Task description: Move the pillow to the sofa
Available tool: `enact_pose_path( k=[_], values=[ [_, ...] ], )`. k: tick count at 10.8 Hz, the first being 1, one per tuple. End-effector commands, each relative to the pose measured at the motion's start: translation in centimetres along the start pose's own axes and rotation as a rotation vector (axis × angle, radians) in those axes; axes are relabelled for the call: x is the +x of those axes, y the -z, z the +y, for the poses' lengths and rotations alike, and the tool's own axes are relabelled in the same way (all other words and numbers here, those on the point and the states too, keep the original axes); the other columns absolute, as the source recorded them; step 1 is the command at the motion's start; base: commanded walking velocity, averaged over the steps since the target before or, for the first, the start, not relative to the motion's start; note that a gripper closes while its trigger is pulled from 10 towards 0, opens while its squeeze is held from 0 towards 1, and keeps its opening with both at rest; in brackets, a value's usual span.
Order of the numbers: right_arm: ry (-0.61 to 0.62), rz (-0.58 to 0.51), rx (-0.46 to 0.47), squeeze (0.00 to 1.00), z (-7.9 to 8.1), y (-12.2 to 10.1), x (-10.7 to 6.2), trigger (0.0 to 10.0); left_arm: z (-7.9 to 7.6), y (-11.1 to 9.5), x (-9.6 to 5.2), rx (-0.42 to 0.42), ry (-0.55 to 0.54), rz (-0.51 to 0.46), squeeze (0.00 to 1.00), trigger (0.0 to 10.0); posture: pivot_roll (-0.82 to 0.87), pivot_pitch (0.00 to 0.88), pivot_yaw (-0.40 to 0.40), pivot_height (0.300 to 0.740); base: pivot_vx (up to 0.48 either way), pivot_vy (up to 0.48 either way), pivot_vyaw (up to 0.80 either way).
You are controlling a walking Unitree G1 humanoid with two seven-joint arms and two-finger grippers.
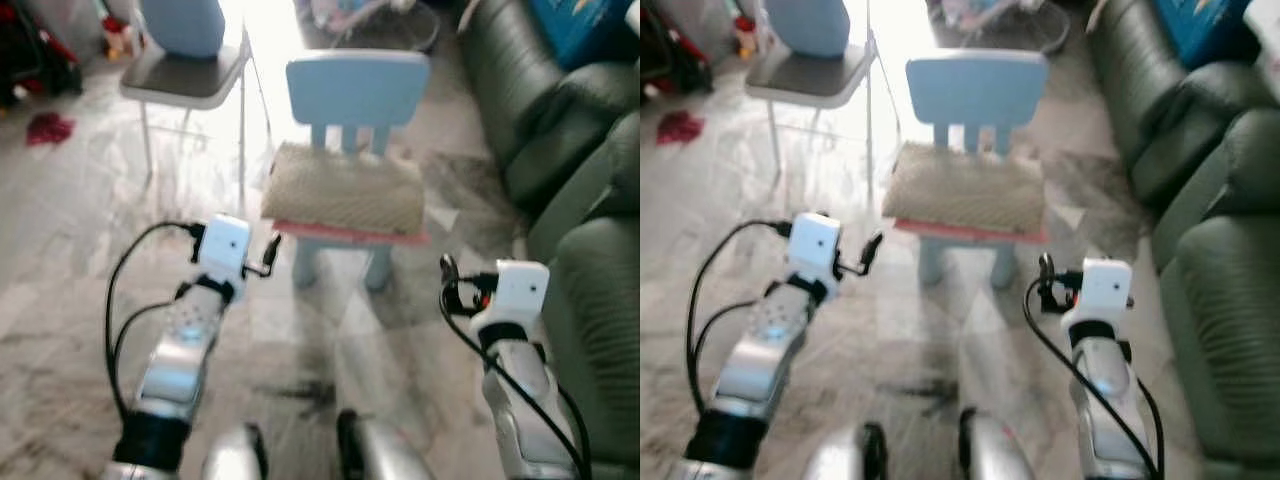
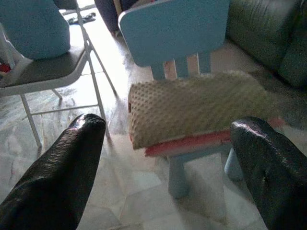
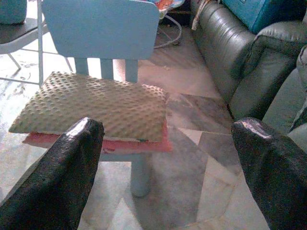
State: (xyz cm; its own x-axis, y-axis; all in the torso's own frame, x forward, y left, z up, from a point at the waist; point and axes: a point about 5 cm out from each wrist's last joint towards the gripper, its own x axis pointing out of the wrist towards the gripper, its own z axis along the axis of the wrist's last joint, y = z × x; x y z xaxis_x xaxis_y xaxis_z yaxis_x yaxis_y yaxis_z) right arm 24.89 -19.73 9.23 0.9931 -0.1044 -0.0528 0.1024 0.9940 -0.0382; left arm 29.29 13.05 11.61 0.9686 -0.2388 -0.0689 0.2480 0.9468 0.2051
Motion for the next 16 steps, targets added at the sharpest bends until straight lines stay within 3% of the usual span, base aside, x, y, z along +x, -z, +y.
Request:
enact_pose_path(
  k=[1, 7, 12, 14, 16],
  values=[
    [-0.010, 0.021, -0.001, 0.00, 0.0, 0.3, 0.1, 10.0, 0.1, 0.1, -0.5, 0.004, -0.017, 0.010, 0.00, 10.0, -0.04, 0.206, -0.015, 0.740, 0.480, 0.000, 0.00],
    [-0.024, 0.022, -0.015, 0.00, 0.0, 0.2, 0.0, 10.0, -0.4, -0.2, -0.6, 0.022, -0.005, 0.003, 0.00, 10.0, -0.06, 0.233, -0.012, 0.740, 0.478, 0.000, 0.00],
    [-0.057, 0.027, -0.022, 0.00, 0.9, 0.4, 0.4, 10.0, -0.6, -0.2, -1.2, 0.017, -0.004, 0.014, 0.00, 10.0, -0.03, 0.236, -0.027, 0.740, 0.443, 0.000, 0.00],
    [-0.076, 0.035, -0.030, 0.00, 1.4, 0.6, 0.6, 10.0, -0.7, -0.1, -1.4, -0.005, -0.032, 0.022, 0.00, 10.0, -0.03, 0.257, -0.032, 0.740, 0.000, 0.000, 0.00],
    [-0.061, 0.032, -0.049, 0.00, 1.6, 0.6, 0.6, 10.0, -1.1, -0.1, -1.4, 0.011, 0.015, 0.017, 0.00, 10.0, -0.03, 0.263, -0.027, 0.740, 0.000, 0.000, 0.00]
  ],
)
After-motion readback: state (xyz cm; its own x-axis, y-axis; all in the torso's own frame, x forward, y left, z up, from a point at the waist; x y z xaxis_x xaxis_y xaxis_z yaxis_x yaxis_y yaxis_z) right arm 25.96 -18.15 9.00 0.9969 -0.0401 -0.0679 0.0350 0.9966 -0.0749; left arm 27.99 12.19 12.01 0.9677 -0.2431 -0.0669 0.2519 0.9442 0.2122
